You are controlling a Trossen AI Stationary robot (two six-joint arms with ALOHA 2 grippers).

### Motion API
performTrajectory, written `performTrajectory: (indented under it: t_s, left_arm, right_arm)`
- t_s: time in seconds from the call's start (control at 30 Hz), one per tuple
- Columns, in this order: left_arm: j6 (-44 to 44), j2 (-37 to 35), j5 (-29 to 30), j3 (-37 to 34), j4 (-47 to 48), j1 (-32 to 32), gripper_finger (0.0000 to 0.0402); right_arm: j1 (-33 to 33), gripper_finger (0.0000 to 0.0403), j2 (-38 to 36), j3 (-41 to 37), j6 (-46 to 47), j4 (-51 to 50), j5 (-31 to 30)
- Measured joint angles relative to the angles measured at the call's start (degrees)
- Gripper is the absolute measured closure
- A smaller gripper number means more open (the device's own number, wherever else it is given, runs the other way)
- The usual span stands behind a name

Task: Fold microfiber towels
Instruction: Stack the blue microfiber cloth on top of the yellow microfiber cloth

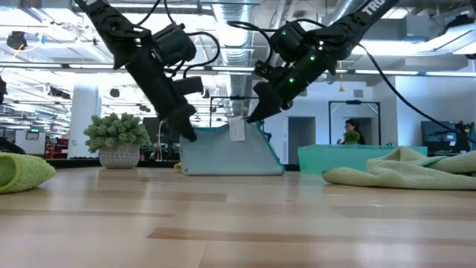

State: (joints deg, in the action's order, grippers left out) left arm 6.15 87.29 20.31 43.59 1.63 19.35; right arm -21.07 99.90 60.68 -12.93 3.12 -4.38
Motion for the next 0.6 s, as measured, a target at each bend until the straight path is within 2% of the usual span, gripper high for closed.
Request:
performTrajectory:
  t_s: [0.23,0.43,0.6]
  left_arm:
    - [5.61,0.00,-1.91,4.66,3.04,7.24,0.0401]
    - [8.24,0.10,-4.68,6.45,4.86,13.05,0.0401]
    - [11.19,2.80,-6.38,8.12,3.51,16.74,0.0401]
  right_arm:
    - [-1.97,0.0401,2.32,1.20,0.09,7.74,0.02]
    - [-2.40,0.0401,10.92,9.52,0.54,3.69,-0.61]
    - [-3.11,0.0401,15.32,16.15,0.88,-2.60,-4.67]
